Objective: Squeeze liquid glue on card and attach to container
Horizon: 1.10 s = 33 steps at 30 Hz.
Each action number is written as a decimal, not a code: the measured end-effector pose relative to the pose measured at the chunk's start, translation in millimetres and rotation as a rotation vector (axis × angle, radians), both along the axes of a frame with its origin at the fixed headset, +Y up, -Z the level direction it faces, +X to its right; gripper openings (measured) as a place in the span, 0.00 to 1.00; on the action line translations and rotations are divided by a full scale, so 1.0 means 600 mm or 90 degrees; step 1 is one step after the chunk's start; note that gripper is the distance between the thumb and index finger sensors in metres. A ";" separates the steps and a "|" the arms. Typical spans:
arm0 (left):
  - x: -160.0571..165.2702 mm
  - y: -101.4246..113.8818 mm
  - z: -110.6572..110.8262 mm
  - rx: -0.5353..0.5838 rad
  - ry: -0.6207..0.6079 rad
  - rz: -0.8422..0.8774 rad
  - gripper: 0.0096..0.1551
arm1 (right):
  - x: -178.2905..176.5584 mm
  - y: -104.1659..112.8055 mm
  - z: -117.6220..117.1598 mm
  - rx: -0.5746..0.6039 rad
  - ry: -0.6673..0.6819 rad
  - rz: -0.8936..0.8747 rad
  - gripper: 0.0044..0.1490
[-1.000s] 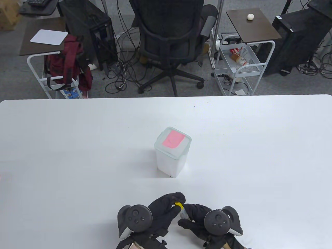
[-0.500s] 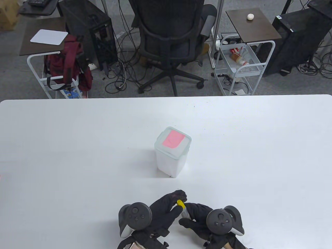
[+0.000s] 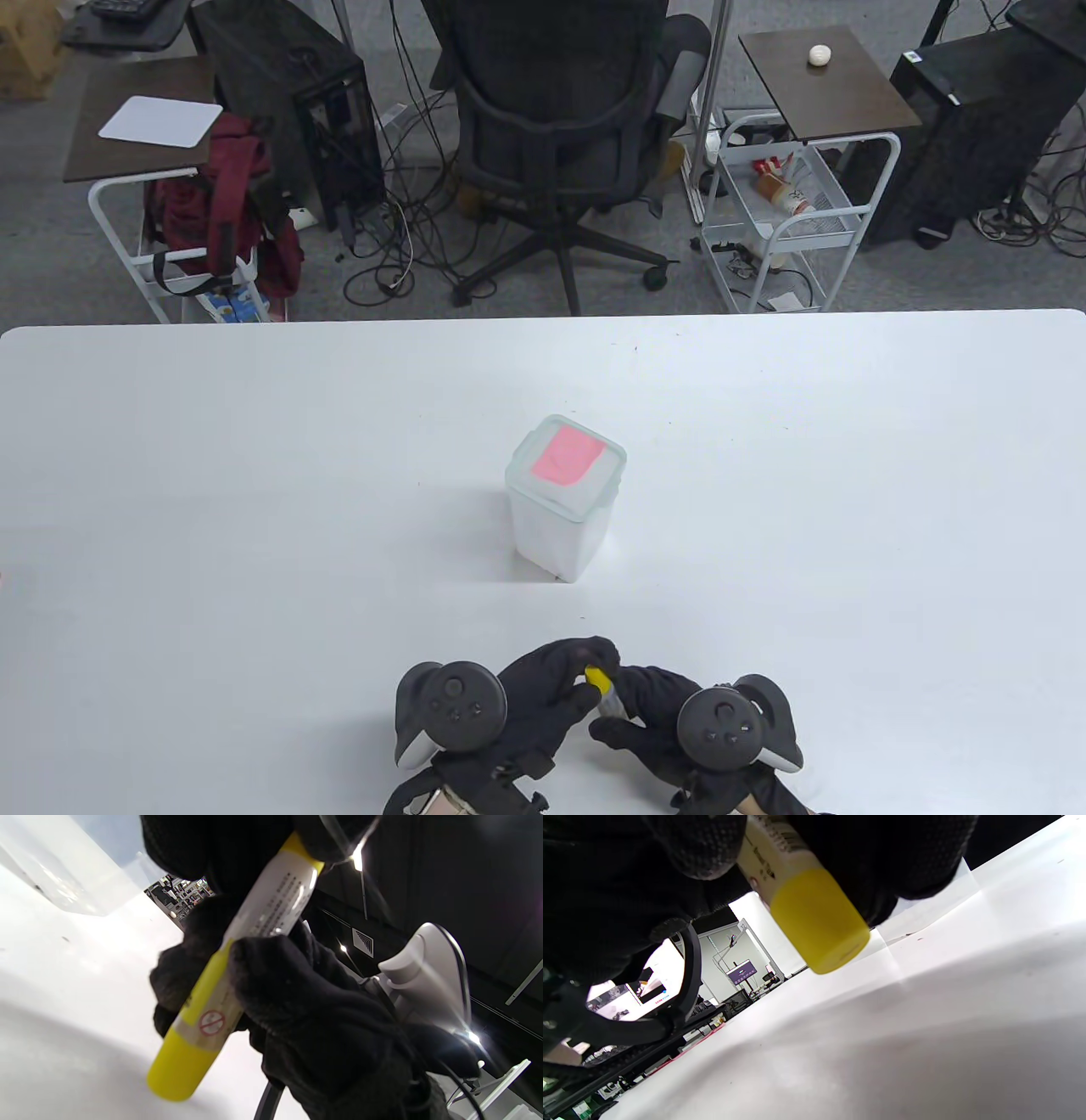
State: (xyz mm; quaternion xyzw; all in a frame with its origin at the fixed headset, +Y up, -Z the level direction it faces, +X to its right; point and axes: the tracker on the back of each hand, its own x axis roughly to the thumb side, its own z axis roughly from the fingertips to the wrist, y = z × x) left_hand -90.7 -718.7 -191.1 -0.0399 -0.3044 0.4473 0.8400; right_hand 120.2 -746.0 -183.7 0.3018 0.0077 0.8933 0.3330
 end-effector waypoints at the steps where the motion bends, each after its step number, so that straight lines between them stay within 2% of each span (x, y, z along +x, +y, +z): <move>1: -0.001 -0.003 0.001 -0.009 0.020 0.014 0.31 | 0.000 0.002 0.000 -0.001 -0.001 -0.007 0.34; 3: -0.002 -0.007 0.002 -0.021 0.066 0.018 0.38 | -0.003 0.004 0.001 0.012 -0.005 -0.001 0.34; 5: -0.005 -0.008 0.001 -0.005 0.091 0.009 0.33 | -0.003 0.004 0.002 0.016 -0.010 0.007 0.34; 10: 0.002 0.003 0.002 0.031 0.035 -0.014 0.30 | 0.002 -0.002 -0.003 -0.010 0.010 -0.008 0.33; 14: 0.002 0.007 -0.002 0.032 -0.020 -0.015 0.29 | 0.001 -0.003 -0.002 -0.008 0.029 -0.003 0.33; 18: -0.008 0.000 -0.003 0.022 0.025 0.006 0.29 | 0.004 -0.001 -0.010 -0.030 0.022 -0.018 0.33; 21: -0.022 -0.007 -0.007 -0.001 0.131 0.031 0.33 | 0.030 0.004 -0.035 -0.014 -0.089 -0.018 0.33; 22: -0.029 -0.008 -0.012 0.004 0.156 0.022 0.32 | 0.045 0.005 -0.051 -0.043 -0.148 -0.022 0.34; 24: -0.037 -0.010 -0.017 0.012 0.169 0.009 0.29 | 0.072 0.004 -0.082 -0.094 -0.235 -0.072 0.34; 26: -0.038 -0.012 -0.019 0.009 0.174 0.006 0.27 | 0.095 0.002 -0.112 -0.124 -0.285 -0.119 0.34; 28: -0.038 -0.014 -0.021 0.008 0.174 0.002 0.27 | 0.109 -0.001 -0.137 -0.138 -0.340 -0.108 0.35; 33: -0.035 -0.015 -0.023 0.011 0.183 -0.004 0.25 | 0.113 -0.016 -0.176 -0.166 -0.381 -0.067 0.35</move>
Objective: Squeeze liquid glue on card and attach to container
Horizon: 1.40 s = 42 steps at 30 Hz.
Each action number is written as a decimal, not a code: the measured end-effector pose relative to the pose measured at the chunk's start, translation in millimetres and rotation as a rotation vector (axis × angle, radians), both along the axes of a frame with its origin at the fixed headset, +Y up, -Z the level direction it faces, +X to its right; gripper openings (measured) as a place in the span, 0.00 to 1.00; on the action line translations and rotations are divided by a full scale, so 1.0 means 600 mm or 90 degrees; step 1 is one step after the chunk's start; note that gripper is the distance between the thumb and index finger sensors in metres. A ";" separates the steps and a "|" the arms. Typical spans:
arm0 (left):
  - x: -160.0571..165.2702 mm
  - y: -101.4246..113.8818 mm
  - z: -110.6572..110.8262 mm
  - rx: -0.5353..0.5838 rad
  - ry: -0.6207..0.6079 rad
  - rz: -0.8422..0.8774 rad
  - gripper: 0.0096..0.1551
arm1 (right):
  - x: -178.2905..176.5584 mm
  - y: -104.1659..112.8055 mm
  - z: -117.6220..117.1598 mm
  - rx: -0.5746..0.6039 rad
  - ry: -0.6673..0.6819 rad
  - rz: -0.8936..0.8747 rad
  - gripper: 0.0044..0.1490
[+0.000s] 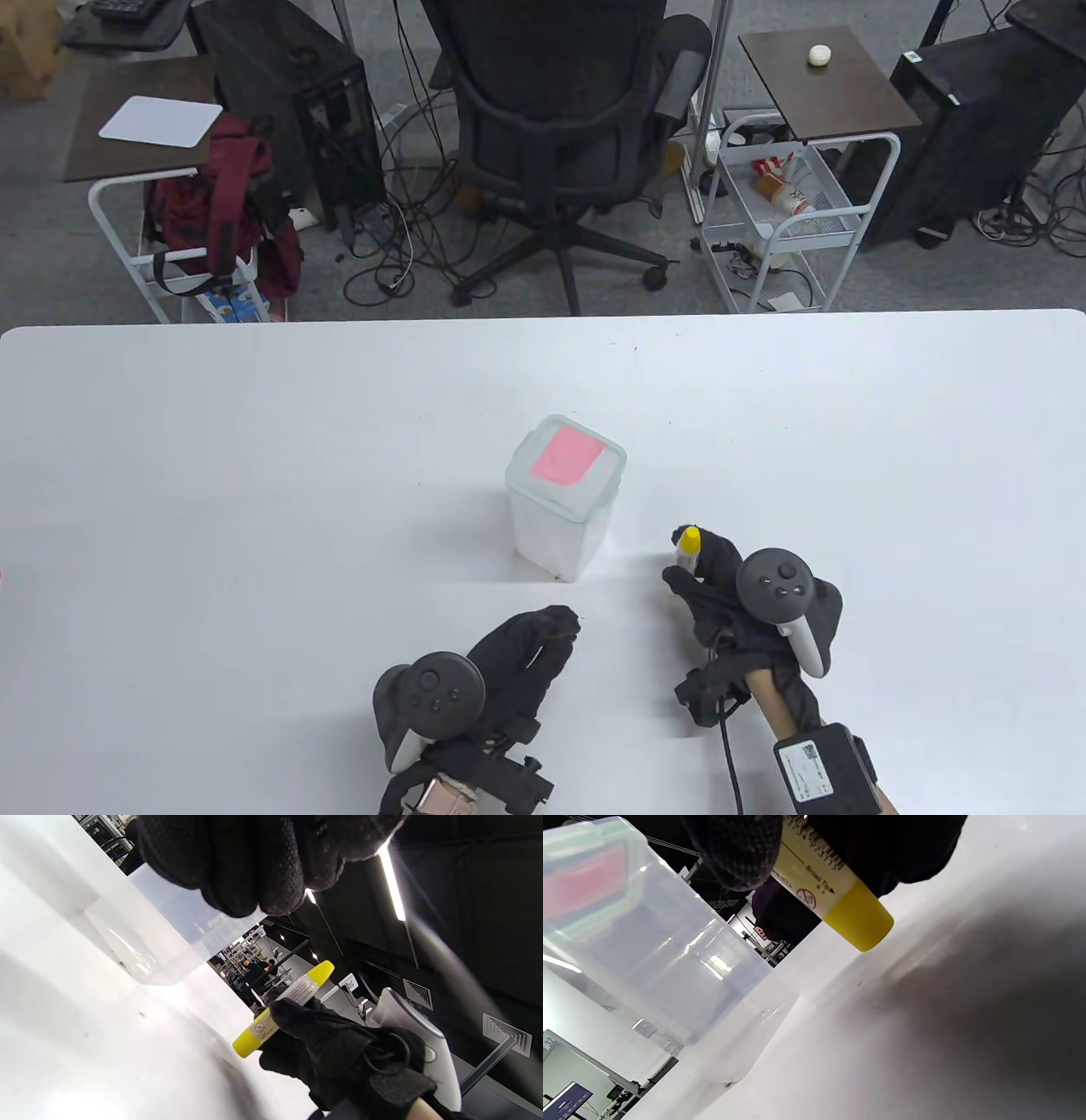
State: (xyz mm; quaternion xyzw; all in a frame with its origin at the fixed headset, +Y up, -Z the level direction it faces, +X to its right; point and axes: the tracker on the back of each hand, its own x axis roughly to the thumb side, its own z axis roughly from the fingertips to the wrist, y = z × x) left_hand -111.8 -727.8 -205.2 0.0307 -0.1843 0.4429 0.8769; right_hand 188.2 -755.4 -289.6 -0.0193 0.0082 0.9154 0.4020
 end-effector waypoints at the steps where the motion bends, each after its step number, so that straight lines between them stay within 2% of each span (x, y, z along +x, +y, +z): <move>1: 0.000 0.000 0.000 -0.001 0.002 0.001 0.25 | 0.000 -0.003 -0.003 -0.007 -0.001 -0.002 0.35; 4: 0.001 -0.001 -0.002 -0.004 0.010 0.000 0.25 | -0.002 -0.014 -0.011 -0.020 -0.002 0.002 0.35; 10: 0.001 -0.002 -0.005 -0.012 0.017 -0.002 0.25 | -0.001 -0.014 -0.012 -0.017 0.007 -0.001 0.35; 13: 0.000 -0.002 -0.006 -0.014 0.021 -0.004 0.25 | 0.000 -0.013 -0.009 -0.014 0.013 -0.002 0.39; 16: -0.001 -0.005 -0.008 -0.019 0.027 -0.008 0.25 | 0.009 -0.007 0.003 0.006 0.025 0.035 0.46; 21: -0.006 -0.009 -0.014 -0.030 0.045 -0.004 0.25 | 0.039 0.014 0.042 0.049 0.027 0.068 0.49; 23: -0.008 -0.010 -0.016 -0.034 0.050 0.004 0.25 | 0.045 0.022 0.058 0.061 0.015 0.070 0.46; 26: -0.008 -0.011 -0.016 -0.038 0.056 0.011 0.25 | 0.043 0.027 0.084 0.116 -0.015 0.069 0.35; 30: -0.005 -0.014 -0.017 -0.036 0.067 0.000 0.24 | 0.030 0.019 0.112 0.146 -0.007 0.042 0.23; 34: -0.004 -0.014 -0.016 -0.035 0.076 0.005 0.22 | 0.022 0.015 0.125 0.151 0.019 0.048 0.23; 42: -0.007 -0.009 -0.016 -0.019 0.092 -0.002 0.22 | 0.026 0.020 0.126 0.167 0.013 0.026 0.23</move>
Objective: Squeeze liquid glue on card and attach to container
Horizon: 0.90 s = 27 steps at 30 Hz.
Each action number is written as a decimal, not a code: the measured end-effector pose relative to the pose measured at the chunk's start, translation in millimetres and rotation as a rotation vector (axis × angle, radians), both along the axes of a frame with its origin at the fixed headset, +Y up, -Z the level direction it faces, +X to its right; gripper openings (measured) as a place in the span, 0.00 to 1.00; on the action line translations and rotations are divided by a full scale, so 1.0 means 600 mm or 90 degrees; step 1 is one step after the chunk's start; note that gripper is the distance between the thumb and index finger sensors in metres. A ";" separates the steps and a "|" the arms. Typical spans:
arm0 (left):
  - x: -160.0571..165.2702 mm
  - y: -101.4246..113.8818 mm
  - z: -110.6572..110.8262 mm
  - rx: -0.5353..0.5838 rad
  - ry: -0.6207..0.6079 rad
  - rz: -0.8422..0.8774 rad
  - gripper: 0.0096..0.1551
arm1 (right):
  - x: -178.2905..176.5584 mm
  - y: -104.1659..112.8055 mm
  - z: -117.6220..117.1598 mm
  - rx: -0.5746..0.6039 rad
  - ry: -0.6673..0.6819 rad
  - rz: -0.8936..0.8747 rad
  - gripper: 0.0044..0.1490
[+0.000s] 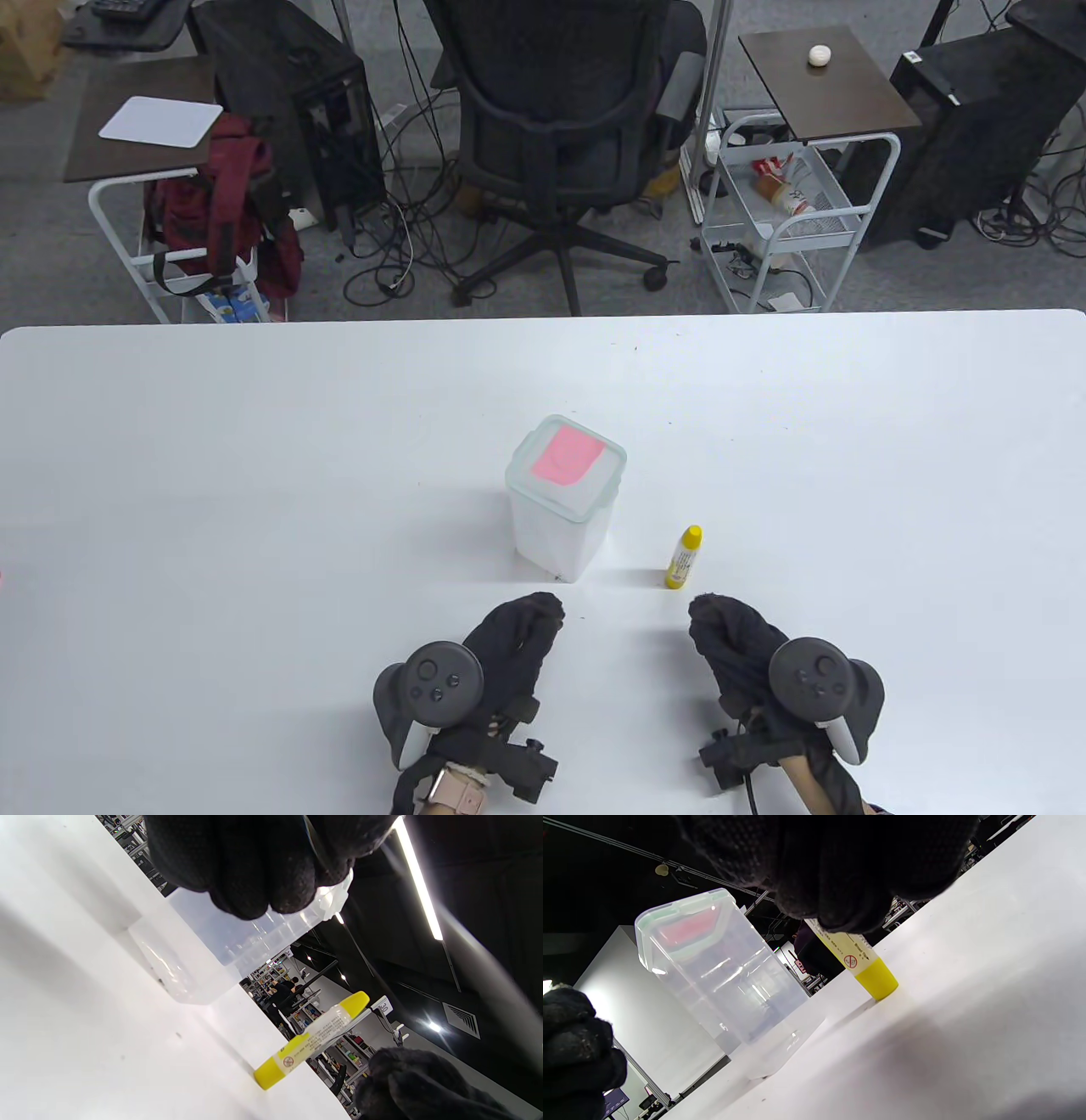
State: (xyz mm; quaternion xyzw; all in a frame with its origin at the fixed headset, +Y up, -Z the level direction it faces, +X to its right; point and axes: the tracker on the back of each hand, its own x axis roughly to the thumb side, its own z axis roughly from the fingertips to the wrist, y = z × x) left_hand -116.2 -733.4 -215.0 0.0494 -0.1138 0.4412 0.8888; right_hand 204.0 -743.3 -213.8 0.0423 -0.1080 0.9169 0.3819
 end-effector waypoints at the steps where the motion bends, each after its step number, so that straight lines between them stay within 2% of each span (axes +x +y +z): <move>1: -0.002 0.003 -0.002 0.004 0.007 -0.002 0.22 | 0.002 0.007 0.000 0.009 -0.004 -0.003 0.23; 7: -0.032 0.047 -0.018 0.056 0.066 0.003 0.22 | 0.025 0.066 -0.004 0.095 -0.050 -0.048 0.23; 10: -0.049 0.075 -0.029 0.082 0.116 -0.008 0.22 | 0.038 0.102 -0.011 0.156 -0.090 -0.040 0.23; 14: -0.060 0.099 -0.042 0.108 0.188 -0.054 0.22 | 0.054 0.129 -0.033 0.190 -0.150 -0.003 0.23; 17: -0.064 0.104 -0.048 0.131 0.220 -0.147 0.27 | 0.065 0.120 -0.059 0.189 -0.203 0.092 0.26; 20: -0.061 0.094 -0.051 0.152 0.194 -0.238 0.42 | 0.071 0.091 -0.080 0.153 -0.215 0.185 0.41; 23: -0.058 0.076 -0.062 0.121 0.155 -0.326 0.53 | 0.073 0.056 -0.097 0.068 -0.183 0.274 0.54; 27: -0.050 0.049 -0.070 0.066 0.094 -0.431 0.59 | 0.072 0.028 -0.107 -0.016 -0.148 0.350 0.60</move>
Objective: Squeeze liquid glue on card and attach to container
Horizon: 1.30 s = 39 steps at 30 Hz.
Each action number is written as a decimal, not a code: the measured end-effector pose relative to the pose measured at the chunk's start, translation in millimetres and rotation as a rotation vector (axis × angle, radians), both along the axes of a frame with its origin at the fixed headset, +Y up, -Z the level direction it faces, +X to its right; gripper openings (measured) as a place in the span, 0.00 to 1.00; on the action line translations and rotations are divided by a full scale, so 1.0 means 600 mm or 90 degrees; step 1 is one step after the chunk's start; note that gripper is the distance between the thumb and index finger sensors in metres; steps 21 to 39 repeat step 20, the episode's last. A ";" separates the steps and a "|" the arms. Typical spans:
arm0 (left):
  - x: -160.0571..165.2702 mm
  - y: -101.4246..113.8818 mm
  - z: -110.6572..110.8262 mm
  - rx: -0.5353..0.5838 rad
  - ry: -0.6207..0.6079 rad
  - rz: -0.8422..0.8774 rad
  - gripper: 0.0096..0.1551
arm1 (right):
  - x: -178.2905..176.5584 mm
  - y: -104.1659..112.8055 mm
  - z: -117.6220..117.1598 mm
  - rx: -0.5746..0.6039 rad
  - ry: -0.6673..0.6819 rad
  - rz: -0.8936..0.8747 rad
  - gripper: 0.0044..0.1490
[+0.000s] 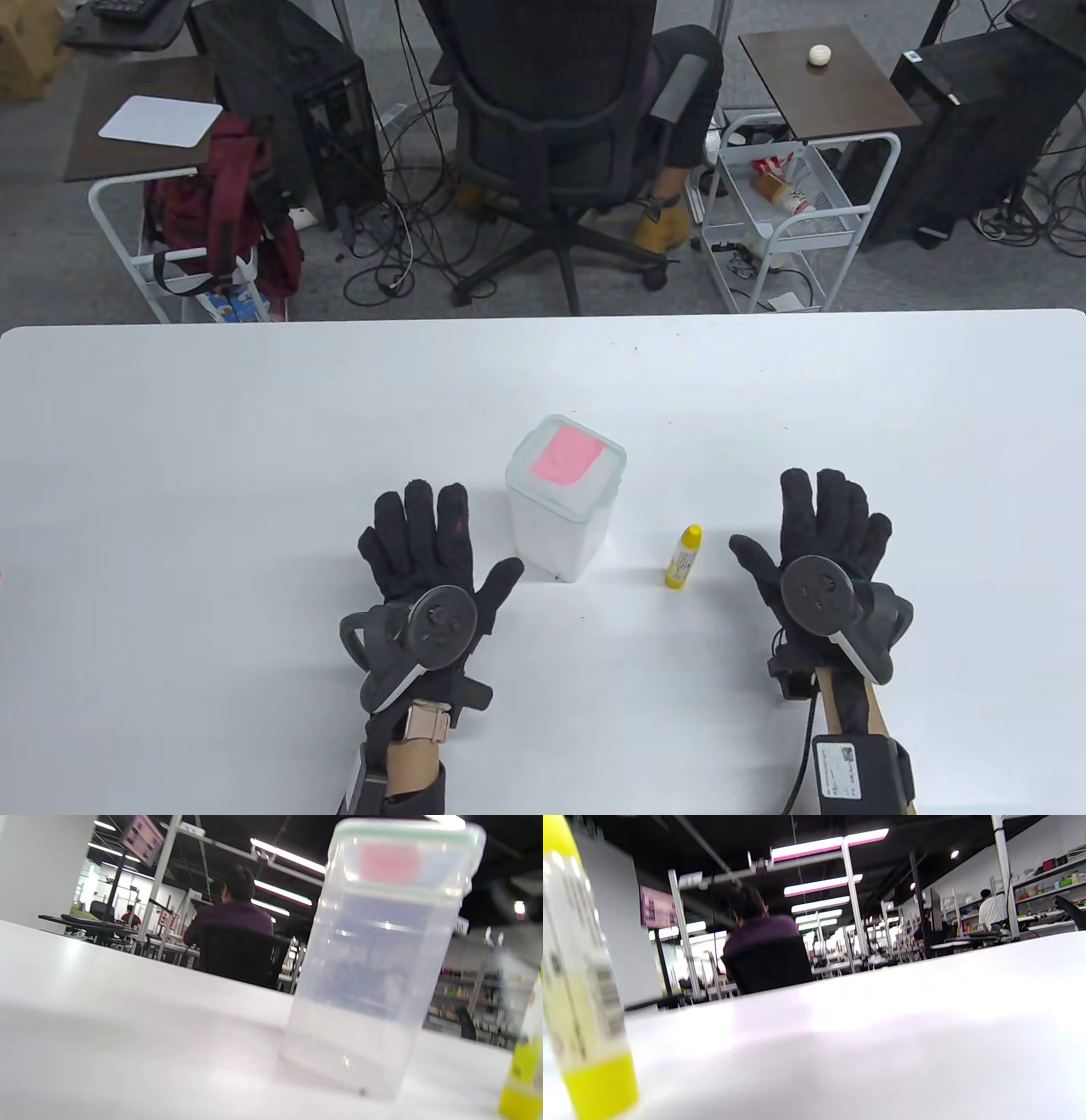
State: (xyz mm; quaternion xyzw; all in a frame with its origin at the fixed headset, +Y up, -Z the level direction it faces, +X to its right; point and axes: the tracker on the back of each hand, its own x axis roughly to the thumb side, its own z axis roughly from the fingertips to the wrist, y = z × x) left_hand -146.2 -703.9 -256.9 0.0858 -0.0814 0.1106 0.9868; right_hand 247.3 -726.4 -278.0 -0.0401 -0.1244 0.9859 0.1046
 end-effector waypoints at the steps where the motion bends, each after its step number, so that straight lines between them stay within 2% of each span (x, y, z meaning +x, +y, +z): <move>1: 0.001 -0.003 0.000 -0.008 0.000 -0.025 0.60 | -0.001 -0.002 0.000 -0.005 0.000 0.012 0.60; 3: 0.004 -0.012 0.002 -0.024 -0.003 -0.091 0.60 | -0.003 -0.005 0.001 -0.008 0.003 0.043 0.60; 5: 0.004 -0.018 0.004 -0.034 -0.003 -0.112 0.60 | -0.006 -0.007 0.003 -0.013 0.000 0.063 0.60; 17: 0.000 -0.025 0.007 -0.057 0.006 -0.092 0.60 | -0.014 -0.025 0.009 -0.048 -0.006 0.152 0.60; 39: 0.001 -0.025 0.007 -0.063 0.005 -0.095 0.60 | -0.015 -0.026 0.009 -0.049 -0.006 0.154 0.60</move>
